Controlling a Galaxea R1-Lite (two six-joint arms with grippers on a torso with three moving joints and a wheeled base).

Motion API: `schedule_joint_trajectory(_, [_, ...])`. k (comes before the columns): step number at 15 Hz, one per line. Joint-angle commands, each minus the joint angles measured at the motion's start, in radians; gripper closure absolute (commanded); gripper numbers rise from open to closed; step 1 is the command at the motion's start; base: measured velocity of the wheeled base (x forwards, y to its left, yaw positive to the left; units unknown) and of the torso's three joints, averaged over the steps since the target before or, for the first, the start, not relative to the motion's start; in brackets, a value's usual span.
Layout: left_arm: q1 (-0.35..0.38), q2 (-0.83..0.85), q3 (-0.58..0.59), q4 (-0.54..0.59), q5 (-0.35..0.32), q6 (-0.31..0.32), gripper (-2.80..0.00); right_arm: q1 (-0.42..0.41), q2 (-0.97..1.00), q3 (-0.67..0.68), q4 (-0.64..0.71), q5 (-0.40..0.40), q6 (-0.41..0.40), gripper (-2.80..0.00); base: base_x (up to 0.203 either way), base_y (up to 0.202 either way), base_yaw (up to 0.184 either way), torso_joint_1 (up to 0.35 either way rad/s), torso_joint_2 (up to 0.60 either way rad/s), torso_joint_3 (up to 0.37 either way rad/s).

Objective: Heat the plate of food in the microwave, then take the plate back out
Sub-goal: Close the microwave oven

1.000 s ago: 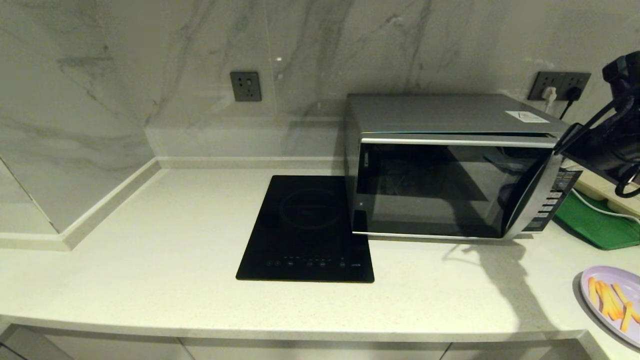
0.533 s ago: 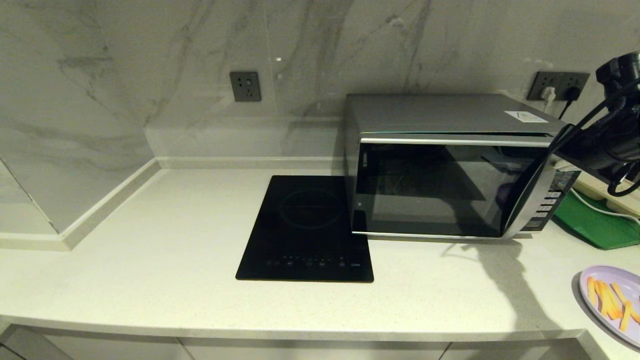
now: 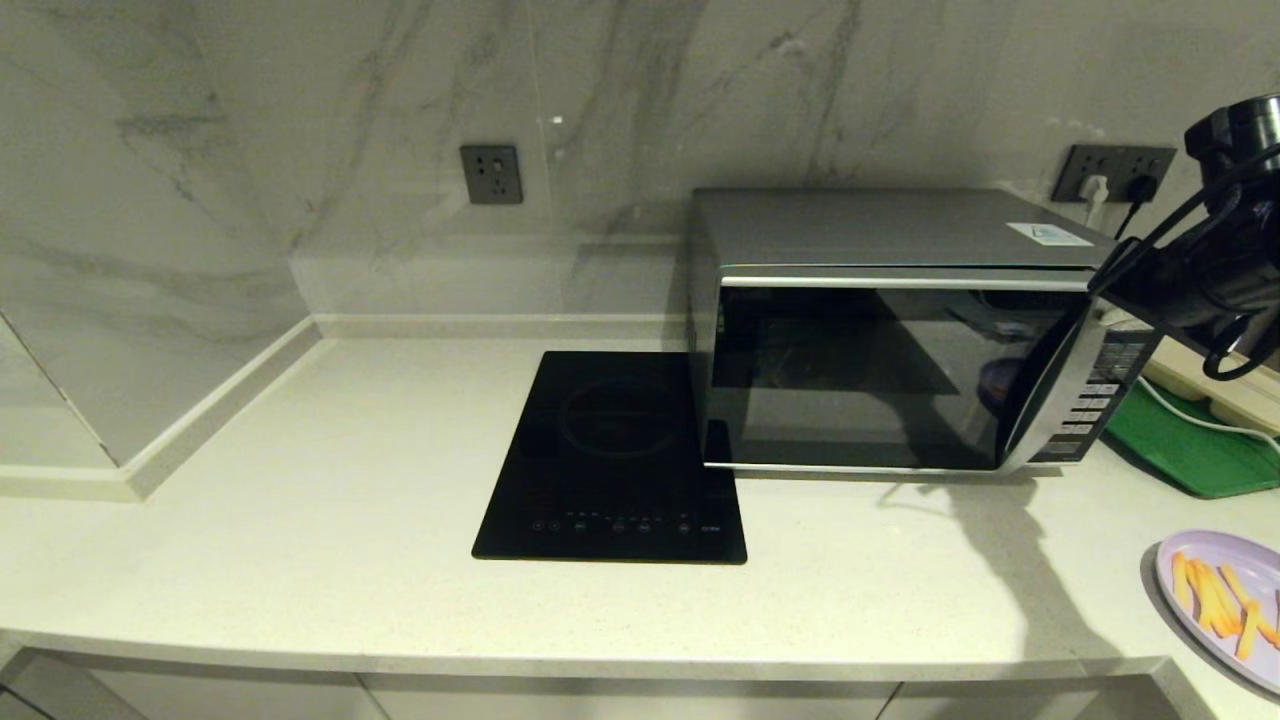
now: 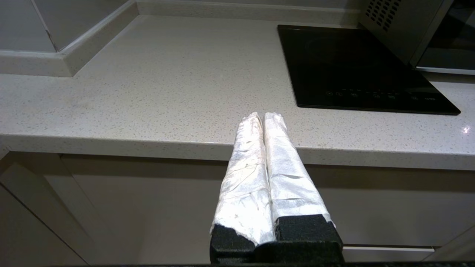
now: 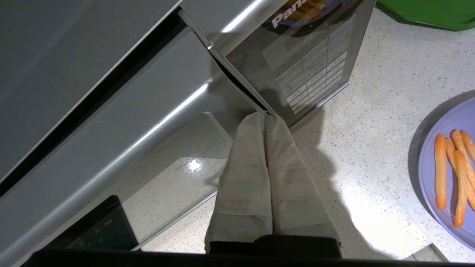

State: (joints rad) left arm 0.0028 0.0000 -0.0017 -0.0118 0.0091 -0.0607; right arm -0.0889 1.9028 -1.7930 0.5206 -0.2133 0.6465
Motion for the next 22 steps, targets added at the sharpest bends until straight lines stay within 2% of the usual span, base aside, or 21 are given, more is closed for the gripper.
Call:
schedule_joint_trajectory(1, [0.0, 0.0, 0.0, 0.0, 0.0, -0.001, 0.0, -0.001, 0.012, -0.001, 0.004, 0.0, 0.004, 0.0, 0.0, 0.0, 0.0, 0.0, 0.0, 0.0])
schedule_joint_trajectory(8, [0.0, 0.0, 0.0, 0.0, 0.0, -0.001, 0.0, -0.001, 0.013, -0.009, 0.005, 0.005, 0.005, 0.0, 0.0, 0.0, 0.0, 0.0, 0.0, 0.0])
schedule_joint_trajectory(10, [0.0, 0.0, 0.0, 0.0, 0.0, -0.001, 0.0, -0.001, -0.035, 0.01, 0.008, 0.009, 0.006, 0.0, 0.0, 0.0, 0.0, 0.0, 0.0, 0.0])
schedule_joint_trajectory(12, [0.0, 0.0, 0.0, 0.0, 0.0, -0.001, 0.0, -0.001, -0.133, 0.068, 0.022, 0.044, -0.003, 0.0, 0.0, 0.0, 0.0, 0.0, 0.0, 0.0])
schedule_joint_trajectory(15, [0.0, 0.0, 0.0, 0.0, 0.0, -0.001, 0.0, 0.015, -0.349, 0.151, 0.188, 0.11, -0.116, 0.0, 0.0, 0.0, 0.0, 0.0, 0.0, 0.0])
schedule_joint_trajectory(19, [0.0, 0.0, 0.0, 0.0, 0.0, -0.001, 0.0, 0.036, -0.728, 0.189, 0.514, 0.256, -0.352, 0.0, 0.0, 0.0, 0.0, 0.0, 0.0, 0.0])
schedule_joint_trajectory(22, [0.0, 0.0, 0.0, 0.0, 0.0, -0.001, 0.0, 0.042, -1.041, 0.28, 0.66, 0.337, -0.455, 0.0, 0.0, 0.0, 0.0, 0.0, 0.0, 0.0])
